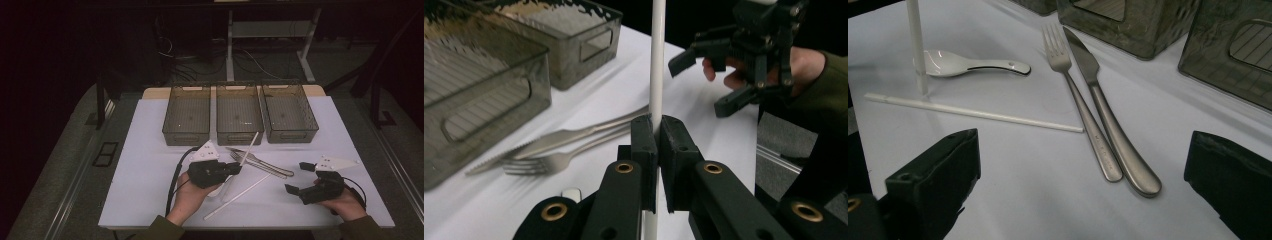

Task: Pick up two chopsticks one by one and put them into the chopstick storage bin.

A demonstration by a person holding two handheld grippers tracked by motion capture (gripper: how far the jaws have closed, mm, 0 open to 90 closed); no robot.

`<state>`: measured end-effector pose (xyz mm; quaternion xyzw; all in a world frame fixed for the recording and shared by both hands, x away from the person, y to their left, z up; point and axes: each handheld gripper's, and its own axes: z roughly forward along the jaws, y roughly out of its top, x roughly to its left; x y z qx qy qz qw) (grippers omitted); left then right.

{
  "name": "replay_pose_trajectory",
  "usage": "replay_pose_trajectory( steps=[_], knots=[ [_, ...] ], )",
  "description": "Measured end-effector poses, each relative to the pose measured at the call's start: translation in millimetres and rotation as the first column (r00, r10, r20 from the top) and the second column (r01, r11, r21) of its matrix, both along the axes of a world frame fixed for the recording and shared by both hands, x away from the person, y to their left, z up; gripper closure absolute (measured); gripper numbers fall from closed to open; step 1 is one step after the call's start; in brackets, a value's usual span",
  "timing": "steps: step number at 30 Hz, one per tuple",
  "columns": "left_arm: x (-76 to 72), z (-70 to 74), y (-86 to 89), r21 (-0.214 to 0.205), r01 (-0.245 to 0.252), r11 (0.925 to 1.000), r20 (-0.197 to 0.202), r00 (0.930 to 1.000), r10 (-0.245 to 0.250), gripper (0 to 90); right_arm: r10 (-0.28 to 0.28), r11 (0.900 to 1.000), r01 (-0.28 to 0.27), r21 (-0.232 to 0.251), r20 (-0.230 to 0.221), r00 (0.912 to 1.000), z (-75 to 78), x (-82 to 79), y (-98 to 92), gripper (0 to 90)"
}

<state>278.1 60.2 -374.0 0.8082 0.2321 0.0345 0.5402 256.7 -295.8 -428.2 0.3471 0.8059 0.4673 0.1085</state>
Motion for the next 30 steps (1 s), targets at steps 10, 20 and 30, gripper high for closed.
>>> replay_pose_trajectory(
  steps=[10, 20, 30],
  knots=[
    [13.6, 12.7, 3.4, -0.032, 0.024, 0.9992, 0.042, 0.9989, -0.023, 84.9, -0.001, 0.9997, 0.0, -0.025, -0.018, 0.9998, -8.6, 0.9, 4.9, 1.6],
    [32.9, 21.6, 11.2, -0.053, 0.026, 0.9983, 0.033, 0.9992, -0.024, 84.8, -0.007, 0.9997, 0.007, -0.023, -0.029, 0.9996, -13.2, 2.7, 7.7, 1.6],
    [46.2, 30.1, 16.0, -0.059, 0.033, 0.9977, 0.047, 0.9985, -0.03, 84.8, -0.02, 0.9997, 0.02, -0.014, -0.022, 0.9995, -12.2, 1.6, 6.9, 1.6]
  ],
)
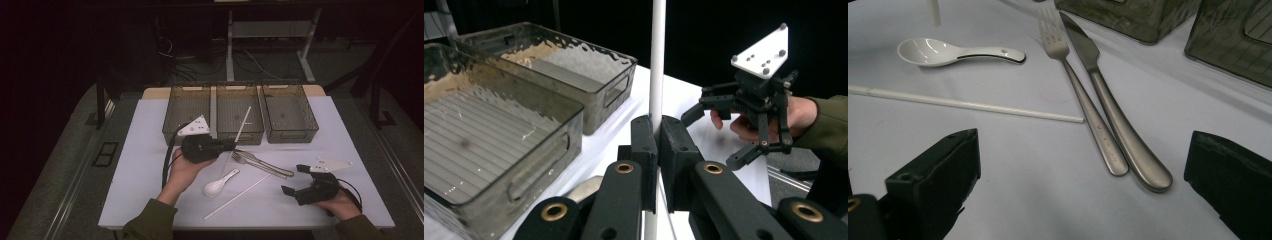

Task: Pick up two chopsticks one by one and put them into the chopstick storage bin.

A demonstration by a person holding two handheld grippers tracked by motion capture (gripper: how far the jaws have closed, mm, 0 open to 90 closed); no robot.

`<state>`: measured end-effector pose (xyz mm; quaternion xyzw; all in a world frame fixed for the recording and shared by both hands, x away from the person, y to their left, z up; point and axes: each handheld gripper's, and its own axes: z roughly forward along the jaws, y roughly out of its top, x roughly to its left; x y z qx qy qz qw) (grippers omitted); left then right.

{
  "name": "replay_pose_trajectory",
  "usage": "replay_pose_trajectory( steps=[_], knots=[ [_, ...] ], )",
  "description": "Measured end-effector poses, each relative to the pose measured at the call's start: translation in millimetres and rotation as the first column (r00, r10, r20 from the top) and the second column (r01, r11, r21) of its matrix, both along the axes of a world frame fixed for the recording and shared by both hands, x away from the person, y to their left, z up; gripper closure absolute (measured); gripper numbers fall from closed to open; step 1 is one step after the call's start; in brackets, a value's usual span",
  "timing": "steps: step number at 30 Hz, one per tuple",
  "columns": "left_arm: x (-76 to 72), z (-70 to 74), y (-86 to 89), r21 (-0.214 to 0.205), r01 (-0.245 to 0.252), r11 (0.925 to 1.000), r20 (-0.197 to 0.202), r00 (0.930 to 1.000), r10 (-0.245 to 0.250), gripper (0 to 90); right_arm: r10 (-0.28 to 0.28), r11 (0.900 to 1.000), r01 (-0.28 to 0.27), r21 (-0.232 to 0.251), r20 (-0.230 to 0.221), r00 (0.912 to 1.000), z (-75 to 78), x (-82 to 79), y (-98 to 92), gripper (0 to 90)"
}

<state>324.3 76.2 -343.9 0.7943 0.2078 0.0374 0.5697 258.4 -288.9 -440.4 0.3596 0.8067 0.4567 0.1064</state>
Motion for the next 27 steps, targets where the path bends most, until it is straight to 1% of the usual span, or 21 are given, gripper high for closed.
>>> replay_pose_trajectory(
  steps=[4, 8, 12, 14, 15, 17, 18, 19, 20, 22, 24, 25, 27],
  knots=[
    [6.5, 6.3, 0.5, 0.025, 0.0, 0.9997, 0.003, 1.0, 0.0, 84.8, -0.001, 1.0, 0.001, 0.002, -0.004, 1.0, 0.2, -0.6, 0.2, 1.6],
    [13.9, 12.3, 2.8, 0.034, -0.002, 0.9994, 0.014, 0.9999, 0.002, 84.8, -0.002, 1.0, 0.002, 0.003, -0.003, 1.0, 0.4, -0.7, -0.1, 1.6],
    [20.3, 16.7, 6.1, 0.034, -0.006, 0.9994, 0.019, 0.9998, 0.006, 84.8, -0.009, 1.0, 0.009, -0.001, 0.006, 0.9999, -1.0, -0.7, 1.4, 1.7],
    [23.1, 18.6, 7.4, 0.036, -0.004, 0.9994, 0.022, 0.9998, 0.003, 84.8, -0.023, 0.9997, 0.023, -0.003, 0.006, 0.9997, -1.3, -1.2, 3.1, 1.6],
    [24.4, 19.8, 8.2, 0.039, -0.005, 0.9992, 0.021, 0.9998, 0.004, 84.8, -0.021, 0.9998, 0.021, 0.0, 0.012, 0.9997, -0.6, -1.5, 2.8, 1.6],
    [26.6, 21.4, 8.9, 0.032, -0.01, 0.9994, 0.019, 0.9998, 0.01, 84.8, -0.019, 0.9998, 0.019, -0.003, 0.016, 0.9997, -0.5, -1.5, 2.6, 1.6],
    [28.2, 22.4, 9.8, 0.038, -0.009, 0.9992, 0.023, 0.9997, 0.009, 84.8, -0.019, 0.9998, 0.019, -0.01, 0.018, 0.9997, -0.7, -1.5, 2.5, 1.6],
    [29.4, 23.3, 10.2, 0.034, -0.012, 0.9993, 0.022, 0.9997, 0.011, 84.8, -0.018, 0.9997, 0.019, -0.016, 0.012, 0.9998, -1.0, -1.7, 2.8, 1.6],
    [31.1, 24.5, 11.3, 0.04, -0.011, 0.9992, 0.027, 0.9996, 0.01, 84.8, -0.015, 0.9997, 0.015, -0.021, 0.008, 0.9999, -1.4, -1.0, 2.8, 1.6],
    [34.3, 27.0, 12.7, 0.041, -0.018, 0.999, 0.032, 0.9993, 0.017, 84.7, -0.017, 0.9995, 0.018, -0.026, 0.014, 0.9998, -1.6, -0.8, 2.9, 1.6],
    [37.7, 30.4, 14.5, 0.043, -0.02, 0.9988, 0.036, 0.9992, 0.019, 84.7, -0.021, 0.9995, 0.021, -0.024, 0.01, 0.9997, -0.4, -1.2, 2.4, 1.6],
    [39.2, 32.2, 15.2, 0.044, -0.023, 0.9988, 0.037, 0.9991, 0.021, 84.8, -0.021, 0.9994, 0.021, -0.027, 0.02, 0.9996, -0.2, -1.1, 1.8, 1.7],
    [42.8, 35.9, 16.7, 0.046, -0.026, 0.9986, 0.043, 0.9988, 0.024, 84.8, -0.034, 0.999, 0.034, -0.028, 0.022, 0.9992, 1.1, -1.0, 0.4, 1.6]
  ],
)
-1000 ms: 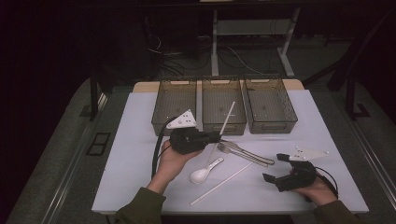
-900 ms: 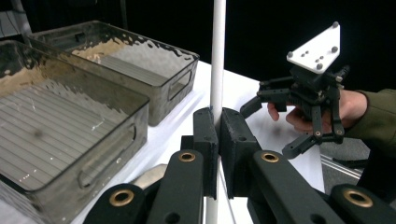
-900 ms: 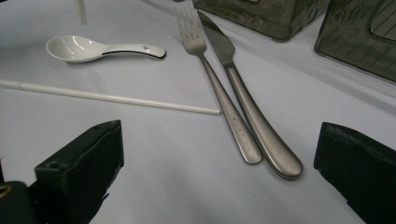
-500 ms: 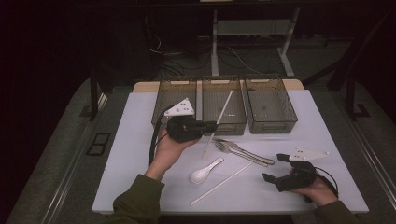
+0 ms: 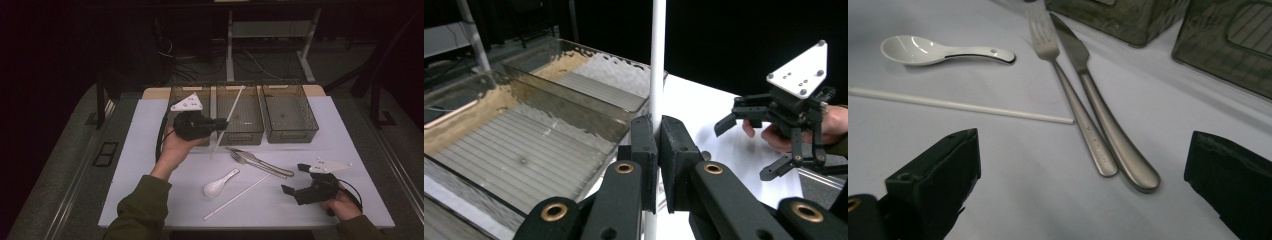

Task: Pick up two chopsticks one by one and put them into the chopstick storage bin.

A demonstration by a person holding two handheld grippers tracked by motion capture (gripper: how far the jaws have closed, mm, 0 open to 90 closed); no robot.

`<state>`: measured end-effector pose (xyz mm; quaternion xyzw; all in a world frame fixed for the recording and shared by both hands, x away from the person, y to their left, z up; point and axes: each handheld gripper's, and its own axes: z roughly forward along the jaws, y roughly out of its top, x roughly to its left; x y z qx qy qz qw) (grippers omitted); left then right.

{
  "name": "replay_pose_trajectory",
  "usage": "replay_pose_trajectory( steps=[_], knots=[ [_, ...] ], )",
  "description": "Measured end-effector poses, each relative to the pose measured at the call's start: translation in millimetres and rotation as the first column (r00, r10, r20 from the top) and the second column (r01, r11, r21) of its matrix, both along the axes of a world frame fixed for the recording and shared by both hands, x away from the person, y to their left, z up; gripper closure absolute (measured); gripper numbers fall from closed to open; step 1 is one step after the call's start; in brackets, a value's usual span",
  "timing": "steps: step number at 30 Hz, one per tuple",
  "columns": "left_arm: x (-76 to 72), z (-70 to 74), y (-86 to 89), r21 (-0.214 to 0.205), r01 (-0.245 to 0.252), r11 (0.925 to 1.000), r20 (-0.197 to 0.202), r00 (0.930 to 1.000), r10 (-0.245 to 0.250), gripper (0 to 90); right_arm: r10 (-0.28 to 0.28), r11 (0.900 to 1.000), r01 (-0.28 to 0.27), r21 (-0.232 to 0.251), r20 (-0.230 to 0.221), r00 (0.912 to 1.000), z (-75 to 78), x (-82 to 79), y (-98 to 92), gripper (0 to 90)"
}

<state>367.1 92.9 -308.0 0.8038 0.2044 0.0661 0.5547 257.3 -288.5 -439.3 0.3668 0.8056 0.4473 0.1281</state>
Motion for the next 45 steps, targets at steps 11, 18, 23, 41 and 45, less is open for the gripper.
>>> replay_pose_trajectory(
  steps=[11, 18, 23, 41, 45],
  knots=[
    [20.6, 16.7, 13.3, 0.025, -0.038, 0.999, 0.006, 0.9992, 0.038, 84.8, -0.01, 0.9999, 0.01, -0.004, -0.007, 0.9999, 3.6, 1.8, -2.6, 1.7],
    [38.9, 21.9, 27.6, 0.04, -0.086, 0.9955, 0.021, 0.9961, 0.085, 84.8, -0.022, 0.9998, 0.022, -0.002, -0.021, 0.9995, 3.6, 3.4, -3.3, 1.7],
    [54.5, 23.9, 39.4, 0.074, -0.134, 0.9883, 0.038, 0.9906, 0.131, 84.8, -0.029, 0.9996, 0.029, -0.001, -0.034, 0.999, 3.6, 4.3, -4.4, 1.7],
    [102.4, -9.6, 76.9, 0.252, -0.328, 0.9104, -0.015, 0.9393, 0.343, 84.8, -0.014, 0.9998, 0.014, -0.014, -0.045, 0.9989, 1.8, 4.2, -2.4, 1.7],
    [109.3, -19.8, 82.4, 0.298, -0.358, 0.8846, -0.042, 0.9209, 0.387, 84.8, -0.012, 0.9998, 0.012, -0.016, -0.045, 0.9989, 1.6, 4.2, -2.4, 1.6]
  ],
)
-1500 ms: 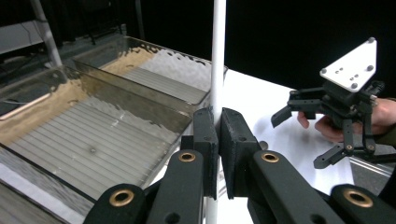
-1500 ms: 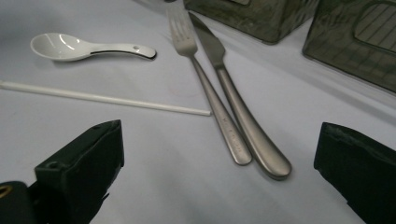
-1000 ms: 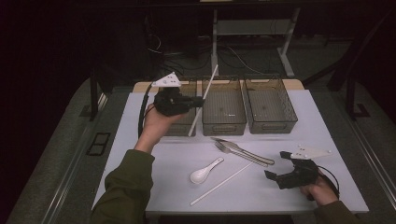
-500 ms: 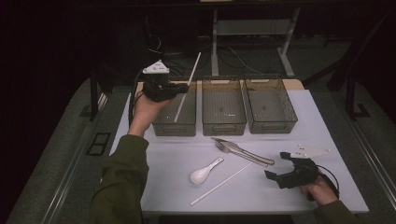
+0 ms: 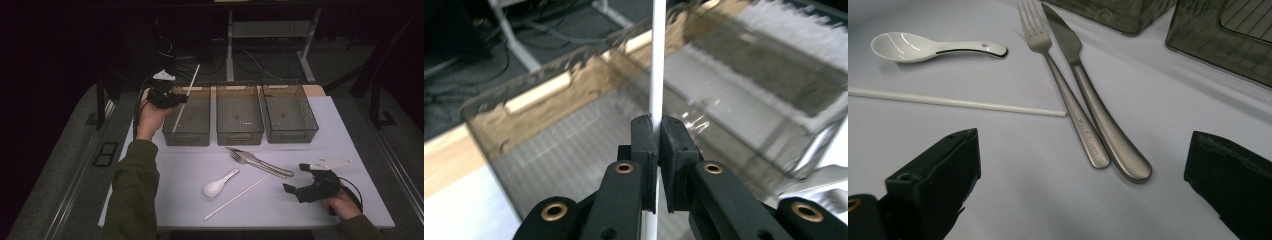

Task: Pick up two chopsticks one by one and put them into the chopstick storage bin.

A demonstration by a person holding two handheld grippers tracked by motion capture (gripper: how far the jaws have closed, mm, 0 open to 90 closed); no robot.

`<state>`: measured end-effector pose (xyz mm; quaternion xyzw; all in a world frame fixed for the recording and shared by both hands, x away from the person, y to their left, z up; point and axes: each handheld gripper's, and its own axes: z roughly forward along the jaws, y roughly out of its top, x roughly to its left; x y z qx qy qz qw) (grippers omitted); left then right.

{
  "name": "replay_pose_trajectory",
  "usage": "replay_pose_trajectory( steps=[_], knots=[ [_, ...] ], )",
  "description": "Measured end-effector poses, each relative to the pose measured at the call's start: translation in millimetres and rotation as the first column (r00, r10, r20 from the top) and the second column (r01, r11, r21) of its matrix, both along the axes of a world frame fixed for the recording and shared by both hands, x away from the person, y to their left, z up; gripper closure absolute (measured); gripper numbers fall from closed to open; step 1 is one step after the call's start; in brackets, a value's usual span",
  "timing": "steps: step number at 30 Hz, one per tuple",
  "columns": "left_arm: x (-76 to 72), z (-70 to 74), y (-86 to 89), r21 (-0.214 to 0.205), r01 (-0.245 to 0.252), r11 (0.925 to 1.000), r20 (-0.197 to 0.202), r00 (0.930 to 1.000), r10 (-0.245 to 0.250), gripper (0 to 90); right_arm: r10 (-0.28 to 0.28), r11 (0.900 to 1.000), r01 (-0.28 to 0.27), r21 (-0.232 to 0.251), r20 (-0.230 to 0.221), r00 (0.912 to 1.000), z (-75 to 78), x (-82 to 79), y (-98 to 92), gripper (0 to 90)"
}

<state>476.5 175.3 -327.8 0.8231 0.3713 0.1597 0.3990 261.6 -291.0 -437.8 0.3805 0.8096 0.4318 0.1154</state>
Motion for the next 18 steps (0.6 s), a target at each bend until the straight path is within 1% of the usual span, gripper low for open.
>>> replay_pose_trajectory(
  steps=[1, 3, 7, 9, 11, 18],
  knots=[
    [1.1, -2.9, 0.8, -0.001, -0.014, 0.9999, -0.011, 0.9998, 0.014, 84.8, 0.001, 1.0, -0.001, 0.0, 0.0, 1.0, 0.0, 0.0, 0.1, 1.6],
    [3.9, -8.7, 2.4, 0.014, -0.03, 0.9994, -0.035, 0.9989, 0.031, 84.8, 0.002, 1.0, -0.002, 0.001, 0.0, 1.0, 0.0, 0.0, 0.1, 1.6],
    [8.6, -19.8, 2.3, 0.038, -0.048, 0.9981, -0.076, 0.9958, 0.051, 84.8, 0.003, 1.0, -0.003, 0.001, 0.0, 1.0, 0.0, 0.1, 0.1, 1.7],
    [10.7, -24.2, 1.7, 0.044, -0.061, 0.9972, -0.093, 0.9936, 0.064, 84.8, 0.006, 1.0, -0.006, 0.002, -0.001, 1.0, -0.2, 0.5, 0.1, 1.6],
    [12.3, -28.5, 0.2, 0.059, -0.069, 0.9958, -0.107, 0.9914, 0.075, 84.8, 0.008, 1.0, -0.008, 0.002, 0.0, 1.0, -0.2, 0.5, 0.2, 1.7],
    [16.1, -39.6, -7.1, 0.075, -0.079, 0.994, -0.112, 0.9899, 0.087, 84.5, 0.006, 1.0, -0.006, 0.007, -0.004, 1.0, 0.2, 0.3, 0.0, 1.6]
  ],
)
